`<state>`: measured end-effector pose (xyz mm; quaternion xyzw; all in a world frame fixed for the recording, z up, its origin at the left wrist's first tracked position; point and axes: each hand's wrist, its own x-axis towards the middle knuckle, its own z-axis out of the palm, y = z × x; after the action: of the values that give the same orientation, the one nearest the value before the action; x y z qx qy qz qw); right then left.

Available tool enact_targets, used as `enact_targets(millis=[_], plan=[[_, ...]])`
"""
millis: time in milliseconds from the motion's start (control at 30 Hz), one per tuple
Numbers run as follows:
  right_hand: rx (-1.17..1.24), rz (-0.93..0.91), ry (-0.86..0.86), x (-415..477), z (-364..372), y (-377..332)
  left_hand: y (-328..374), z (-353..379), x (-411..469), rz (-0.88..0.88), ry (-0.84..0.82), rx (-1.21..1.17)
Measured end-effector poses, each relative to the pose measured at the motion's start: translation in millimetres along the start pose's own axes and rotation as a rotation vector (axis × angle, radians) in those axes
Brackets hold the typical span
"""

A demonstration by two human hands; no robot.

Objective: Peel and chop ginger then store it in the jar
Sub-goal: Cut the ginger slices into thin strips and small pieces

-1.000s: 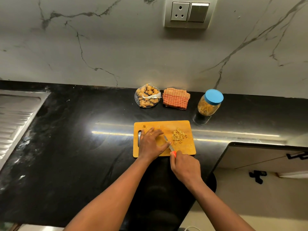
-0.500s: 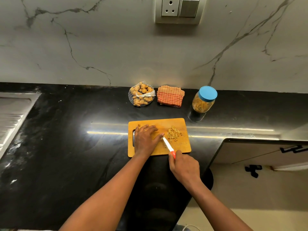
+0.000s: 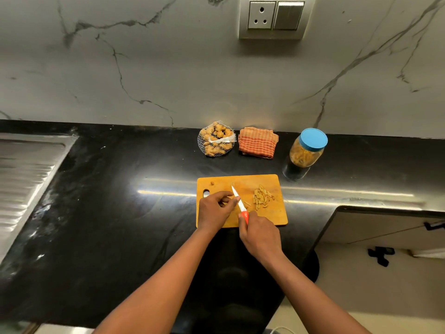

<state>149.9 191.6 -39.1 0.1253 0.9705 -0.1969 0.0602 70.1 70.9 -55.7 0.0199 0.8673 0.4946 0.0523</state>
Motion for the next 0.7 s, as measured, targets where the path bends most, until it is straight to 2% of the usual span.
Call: enact_targets(millis=[233, 700], plan=[[0.064, -0.082, -0.078, 16.6, 7.7, -29.2, -9.2, -7.5, 20.4, -0.172, 0.001, -0.104], [0.06, -0.029, -0.094, 41.5, 14.8, -60.7, -12.0, -16.4, 56.7, -0.144, -0.026, 0.1]])
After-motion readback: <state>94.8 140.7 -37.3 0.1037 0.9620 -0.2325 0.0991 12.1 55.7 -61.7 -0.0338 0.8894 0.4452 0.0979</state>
